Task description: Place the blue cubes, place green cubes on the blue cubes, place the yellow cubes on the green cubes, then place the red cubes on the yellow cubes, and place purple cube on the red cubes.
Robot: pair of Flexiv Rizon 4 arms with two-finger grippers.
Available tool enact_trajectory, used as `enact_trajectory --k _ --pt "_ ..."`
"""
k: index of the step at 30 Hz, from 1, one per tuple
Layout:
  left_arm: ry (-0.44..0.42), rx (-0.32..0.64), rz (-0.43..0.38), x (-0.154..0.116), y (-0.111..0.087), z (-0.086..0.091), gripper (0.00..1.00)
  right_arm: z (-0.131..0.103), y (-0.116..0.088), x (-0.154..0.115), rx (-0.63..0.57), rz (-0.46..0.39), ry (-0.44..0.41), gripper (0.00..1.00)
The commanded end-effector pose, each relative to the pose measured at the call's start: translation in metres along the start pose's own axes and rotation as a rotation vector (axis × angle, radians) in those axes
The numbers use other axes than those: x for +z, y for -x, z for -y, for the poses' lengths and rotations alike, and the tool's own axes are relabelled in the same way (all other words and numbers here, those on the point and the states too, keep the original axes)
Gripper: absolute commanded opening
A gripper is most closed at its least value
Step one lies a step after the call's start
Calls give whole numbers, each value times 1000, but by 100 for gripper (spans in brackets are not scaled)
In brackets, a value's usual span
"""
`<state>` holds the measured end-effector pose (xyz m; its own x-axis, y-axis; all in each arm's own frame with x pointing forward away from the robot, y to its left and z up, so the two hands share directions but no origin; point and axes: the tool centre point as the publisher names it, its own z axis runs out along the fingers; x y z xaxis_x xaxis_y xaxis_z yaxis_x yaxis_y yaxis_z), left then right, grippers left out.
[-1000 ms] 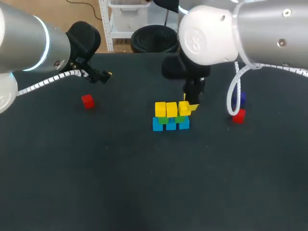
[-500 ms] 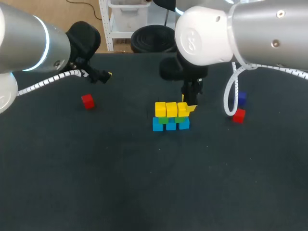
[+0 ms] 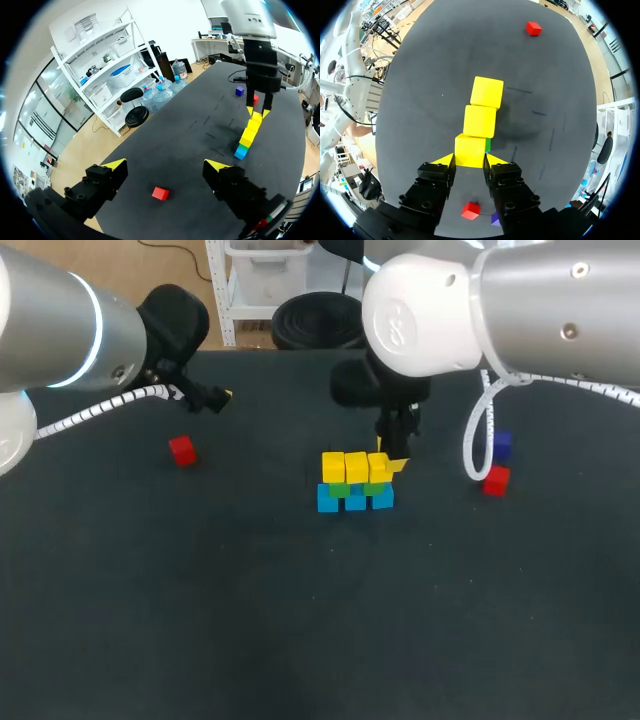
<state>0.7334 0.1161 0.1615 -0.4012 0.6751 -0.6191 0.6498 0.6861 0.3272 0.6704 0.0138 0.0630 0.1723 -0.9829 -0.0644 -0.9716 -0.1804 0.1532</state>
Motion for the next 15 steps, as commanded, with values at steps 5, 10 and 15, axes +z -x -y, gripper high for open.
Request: enact_trajectory --k 5,10,15 --pt "-3 1 2 0 0 -1 100 3 0 0 3 5 -1 0" --pt "-3 1 2 0 0 -1 100 4 0 0 3 3 0 0" --pt "-3 1 2 0 0 -1 100 5 -1 2 2 1 3 0"
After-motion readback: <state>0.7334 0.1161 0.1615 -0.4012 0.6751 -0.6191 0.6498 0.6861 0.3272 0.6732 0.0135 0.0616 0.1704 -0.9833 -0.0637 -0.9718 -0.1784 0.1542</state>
